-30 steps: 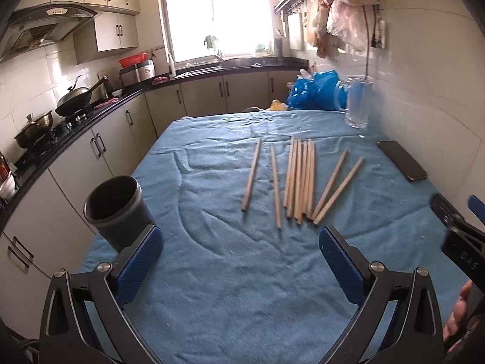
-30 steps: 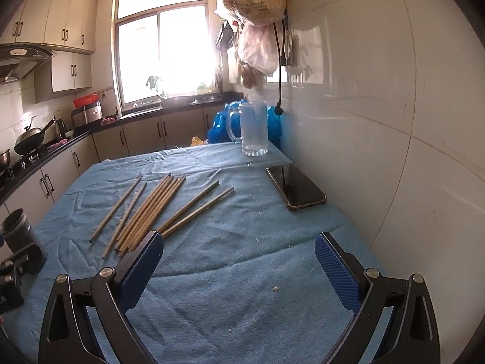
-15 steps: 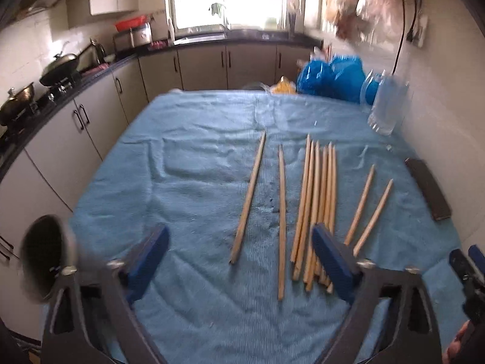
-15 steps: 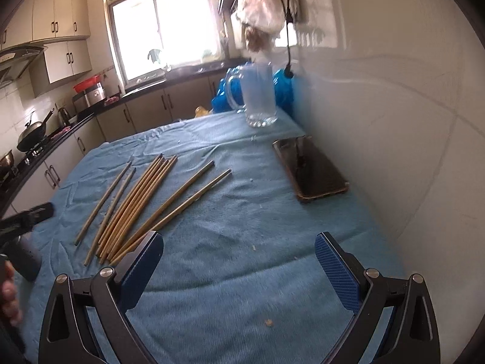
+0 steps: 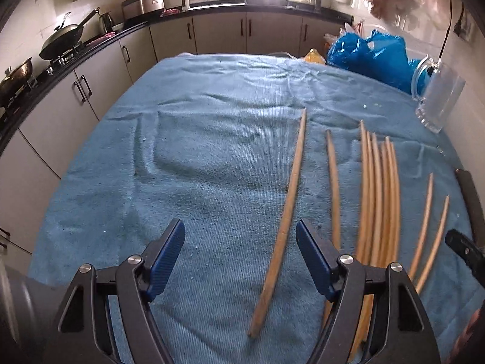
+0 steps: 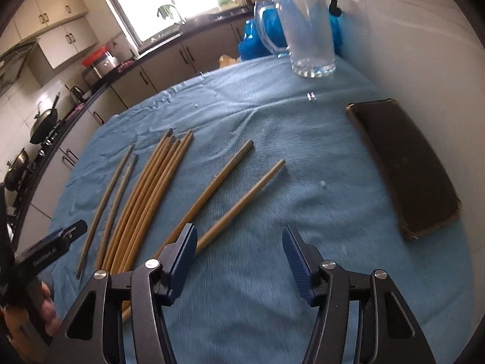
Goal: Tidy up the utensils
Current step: 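Close the left tool on one chopstick while the right tool grasps another, then lift the chopsticks and carry both tools toward the black cup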
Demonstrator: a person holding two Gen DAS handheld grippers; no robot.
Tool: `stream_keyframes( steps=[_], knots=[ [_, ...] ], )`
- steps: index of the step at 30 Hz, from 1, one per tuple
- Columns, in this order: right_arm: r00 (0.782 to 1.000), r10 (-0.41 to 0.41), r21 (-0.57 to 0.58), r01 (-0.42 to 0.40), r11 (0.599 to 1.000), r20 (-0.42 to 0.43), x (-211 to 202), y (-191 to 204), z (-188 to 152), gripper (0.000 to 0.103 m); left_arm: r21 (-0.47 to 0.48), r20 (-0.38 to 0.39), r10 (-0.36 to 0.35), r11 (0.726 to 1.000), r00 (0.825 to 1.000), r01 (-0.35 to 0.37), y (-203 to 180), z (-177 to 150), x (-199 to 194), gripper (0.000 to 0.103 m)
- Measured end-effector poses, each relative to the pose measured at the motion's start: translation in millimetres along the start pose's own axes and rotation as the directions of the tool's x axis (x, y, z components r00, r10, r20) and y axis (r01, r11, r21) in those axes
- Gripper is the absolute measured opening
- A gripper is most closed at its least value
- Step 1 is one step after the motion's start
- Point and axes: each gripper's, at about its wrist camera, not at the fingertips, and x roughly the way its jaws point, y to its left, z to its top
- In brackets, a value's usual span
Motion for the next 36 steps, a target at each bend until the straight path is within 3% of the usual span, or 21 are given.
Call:
stream_keyframes(
  steps=[3,5,7,9,10,13,18,23,29,31,34,36],
  knots=[
    [0.999,-0.044,-0.017,0.044,0.999,-0.005,9.0,7.1,5.5,0.058,0.006,-0.037,-0.012,1.000,0.999,0.012,-2.1,-2.0,10.6,0.065],
    [0.997,-0.074,-0.043,0.074,0.996,-0.011,14.0,13.9,7.8,0.052,0.012,-0.020,-0.012,1.000,1.000,0.012,-4.6,-2.7,9.8,0.056],
    [0.993,-0.115,-0.059,0.114,0.992,-0.012,20.0,17.2,11.3,0.049,0.029,-0.016,-0.022,0.999,1.000,0.022,-9.3,-3.3,8.1,0.031],
    [0.985,-0.171,-0.090,0.170,0.981,-0.010,23.9,22.5,12.9,0.034,0.056,-0.020,-0.010,0.998,1.000,0.011,-16.4,-5.2,5.7,0.012],
    [0.977,-0.213,-0.118,0.211,0.970,-0.007,26.1,25.7,14.2,0.021,0.068,-0.028,-0.002,0.998,1.000,0.004,-19.3,-7.0,4.5,0.007],
    [0.968,-0.249,-0.158,0.245,0.957,-0.010,29.0,28.4,17.9,0.018,0.052,-0.060,-0.034,0.998,0.998,0.037,-17.3,-14.4,-2.4,0.007],
    [0.979,-0.195,-0.143,0.184,0.972,-0.064,16.1,20.6,9.0,0.011,-0.025,-0.134,-0.141,0.990,0.981,0.139,0.3,-38.0,-22.2,0.007],
    [0.982,-0.155,-0.196,0.131,0.972,-0.111,-17.5,22.8,-35.5,0.010,-0.068,-0.189,-0.261,0.965,0.947,0.253,19.7,-92.9,-59.4,0.007],
    [0.976,-0.092,-0.229,0.045,0.972,-0.199,-61.8,15.8,-92.6,0.011,-0.046,-0.250,-0.329,0.944,0.911,0.328,31.5,-142.7,-97.7,0.007],
    [0.978,-0.085,-0.223,0.041,0.974,-0.192,-69.2,12.4,-100.1,0.012,-0.039,-0.241,-0.335,0.941,0.911,0.336,36.4,-142.4,-105.1,0.007],
    [0.978,-0.070,-0.197,0.030,0.980,-0.198,-71.6,7.7,-101.4,0.014,-0.020,-0.176,-0.307,0.951,0.935,0.308,43.9,-133.1,-119.2,0.008],
    [0.977,-0.055,-0.164,0.021,0.986,-0.206,-69.0,4.0,-97.4,0.016,-0.020,-0.161,-0.307,0.951,0.938,0.308,41.1,-121.0,-118.8,0.012]
  ],
)
